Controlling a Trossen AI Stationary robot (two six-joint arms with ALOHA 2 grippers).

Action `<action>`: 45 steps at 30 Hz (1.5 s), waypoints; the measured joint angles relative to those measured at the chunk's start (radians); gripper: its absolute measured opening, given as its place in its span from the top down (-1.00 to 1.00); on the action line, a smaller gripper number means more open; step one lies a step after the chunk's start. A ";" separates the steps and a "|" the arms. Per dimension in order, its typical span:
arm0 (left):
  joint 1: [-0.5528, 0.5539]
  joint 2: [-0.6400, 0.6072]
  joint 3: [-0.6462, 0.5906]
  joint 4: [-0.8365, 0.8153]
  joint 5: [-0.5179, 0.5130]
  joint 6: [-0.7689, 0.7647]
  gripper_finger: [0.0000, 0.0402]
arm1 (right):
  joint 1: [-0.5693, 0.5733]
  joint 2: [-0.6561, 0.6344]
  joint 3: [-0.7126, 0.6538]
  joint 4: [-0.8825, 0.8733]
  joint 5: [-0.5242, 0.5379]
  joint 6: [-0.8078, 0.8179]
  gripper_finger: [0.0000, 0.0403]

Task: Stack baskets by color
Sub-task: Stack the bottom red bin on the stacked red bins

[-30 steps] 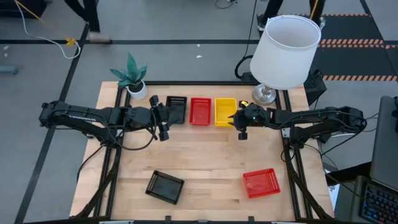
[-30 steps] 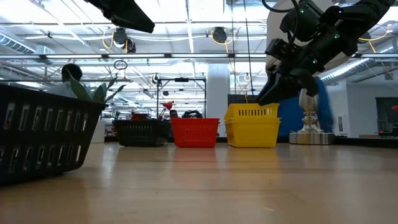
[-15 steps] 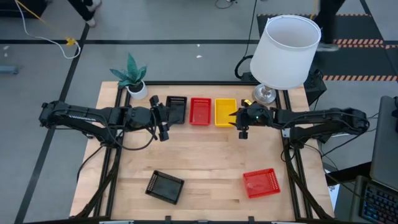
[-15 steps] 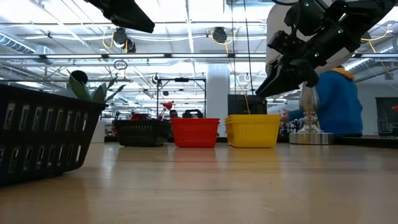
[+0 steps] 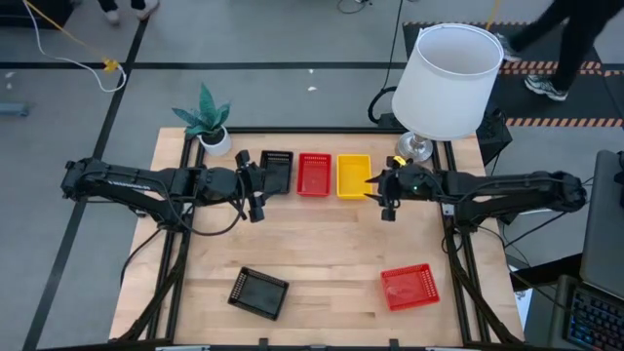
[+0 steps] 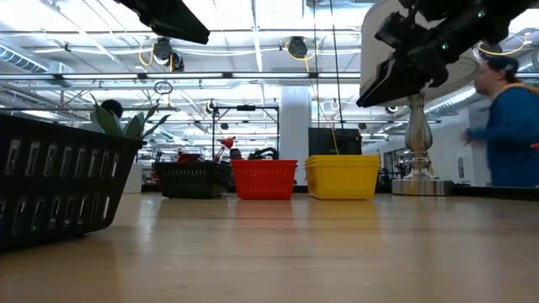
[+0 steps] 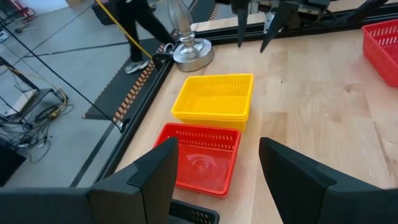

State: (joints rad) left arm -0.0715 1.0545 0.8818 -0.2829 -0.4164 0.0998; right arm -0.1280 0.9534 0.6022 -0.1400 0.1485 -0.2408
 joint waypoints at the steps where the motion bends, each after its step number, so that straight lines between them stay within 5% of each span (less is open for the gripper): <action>1: 0.000 0.000 0.000 0.000 0.000 0.000 -0.13 | 0.012 0.000 0.016 -0.029 0.015 0.009 0.17; 18: -0.008 0.000 0.000 -0.012 0.044 -0.009 -0.13 | 0.293 0.016 0.271 -0.362 0.043 0.314 0.17; 35: -0.140 0.000 -0.022 -0.075 0.054 -0.127 -0.13 | 0.721 0.329 0.567 -0.702 0.030 0.771 0.17; 45: -0.264 0.000 -0.112 -0.050 0.052 -0.263 -0.13 | 0.834 0.526 0.624 -0.842 -0.260 1.013 0.17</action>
State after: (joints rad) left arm -0.3355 1.0546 0.7696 -0.3328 -0.3643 -0.1629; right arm 0.7061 1.4789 1.2263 -0.9818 -0.1116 0.7719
